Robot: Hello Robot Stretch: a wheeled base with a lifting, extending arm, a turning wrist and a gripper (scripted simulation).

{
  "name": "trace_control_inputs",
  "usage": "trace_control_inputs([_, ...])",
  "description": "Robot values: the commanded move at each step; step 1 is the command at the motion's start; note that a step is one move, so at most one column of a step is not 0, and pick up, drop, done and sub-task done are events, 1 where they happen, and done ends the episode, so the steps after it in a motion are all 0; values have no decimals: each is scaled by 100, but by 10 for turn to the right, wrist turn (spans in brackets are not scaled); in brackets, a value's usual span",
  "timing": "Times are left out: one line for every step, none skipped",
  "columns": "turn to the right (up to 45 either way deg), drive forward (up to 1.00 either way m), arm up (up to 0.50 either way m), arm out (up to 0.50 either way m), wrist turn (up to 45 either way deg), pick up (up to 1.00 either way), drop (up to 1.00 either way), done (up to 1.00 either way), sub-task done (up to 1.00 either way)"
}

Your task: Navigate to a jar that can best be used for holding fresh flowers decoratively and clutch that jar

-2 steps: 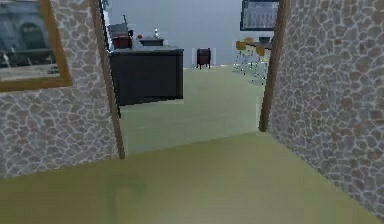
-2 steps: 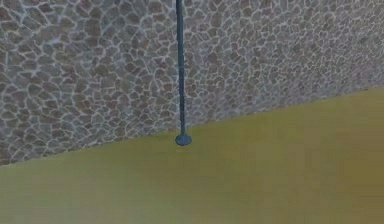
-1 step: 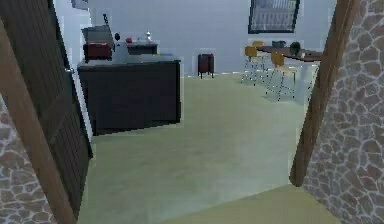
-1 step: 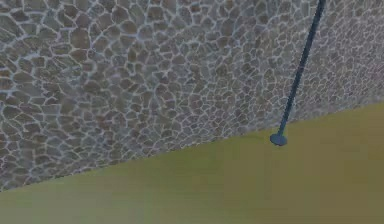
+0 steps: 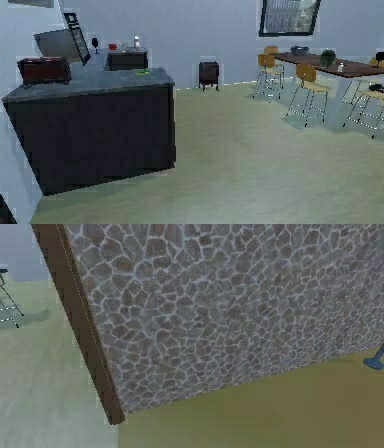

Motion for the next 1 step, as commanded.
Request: trace_control_inputs([0, 55, 0, 0, 0, 0, 0, 0, 0])
